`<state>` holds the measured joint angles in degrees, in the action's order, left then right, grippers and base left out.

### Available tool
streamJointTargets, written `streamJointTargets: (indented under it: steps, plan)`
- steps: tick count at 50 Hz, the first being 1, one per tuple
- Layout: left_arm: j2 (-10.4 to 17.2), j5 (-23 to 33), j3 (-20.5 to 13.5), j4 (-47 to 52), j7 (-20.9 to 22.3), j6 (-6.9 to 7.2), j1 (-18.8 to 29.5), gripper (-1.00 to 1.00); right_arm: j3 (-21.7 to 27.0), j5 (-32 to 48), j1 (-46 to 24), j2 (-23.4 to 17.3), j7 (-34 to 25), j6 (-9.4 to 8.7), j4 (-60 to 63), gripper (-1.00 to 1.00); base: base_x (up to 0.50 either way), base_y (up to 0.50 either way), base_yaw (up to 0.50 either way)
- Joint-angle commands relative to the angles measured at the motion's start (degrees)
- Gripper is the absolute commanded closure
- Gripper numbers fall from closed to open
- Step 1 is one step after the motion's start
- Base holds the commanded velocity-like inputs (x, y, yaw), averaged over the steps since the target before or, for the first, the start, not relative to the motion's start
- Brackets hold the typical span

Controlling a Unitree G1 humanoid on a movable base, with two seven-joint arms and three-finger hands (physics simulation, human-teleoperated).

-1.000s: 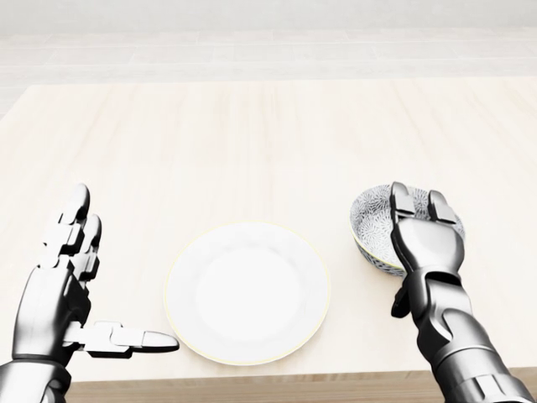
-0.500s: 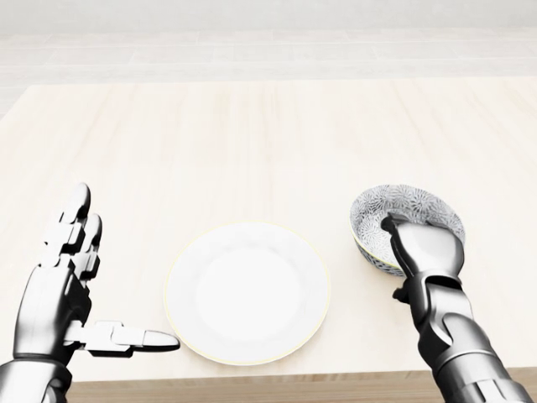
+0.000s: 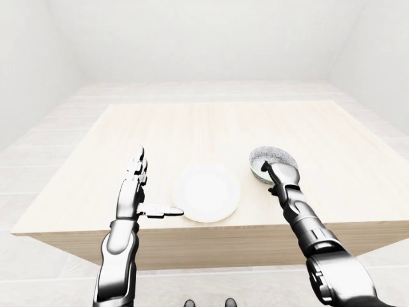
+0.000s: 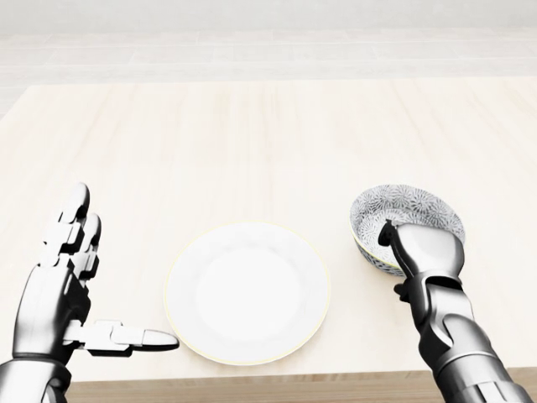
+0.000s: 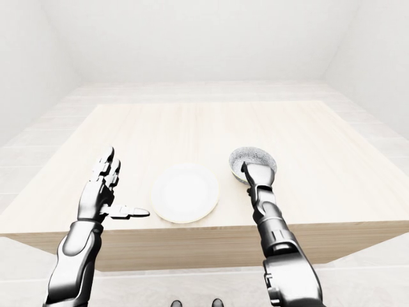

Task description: Put the bowl on the plate.

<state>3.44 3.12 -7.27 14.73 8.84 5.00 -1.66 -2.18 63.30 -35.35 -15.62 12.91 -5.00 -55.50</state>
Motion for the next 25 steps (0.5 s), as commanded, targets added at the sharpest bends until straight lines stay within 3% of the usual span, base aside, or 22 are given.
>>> streamJointTargets:
  steps: [1,16,25]
  plan:
    - [0.0,-0.1,-0.1,-0.1,0.0,0.00,0.0,-1.00,0.1,0.3,0.5,-0.1,-0.7,0.00,1.4,-0.03,0.00,0.00,0.00]
    - [0.0,-0.2,-0.2,-0.7,-0.1,-0.15,-0.1,-1.00,0.6,0.7,1.2,-0.1,-1.4,0.00,3.0,0.60,0.00,0.00,0.00]
    - [0.0,0.0,-0.1,-0.8,-0.2,-0.36,-0.2,-1.00,0.6,0.7,1.3,-0.2,-1.7,0.00,3.6,0.55,0.00,0.00,0.00]
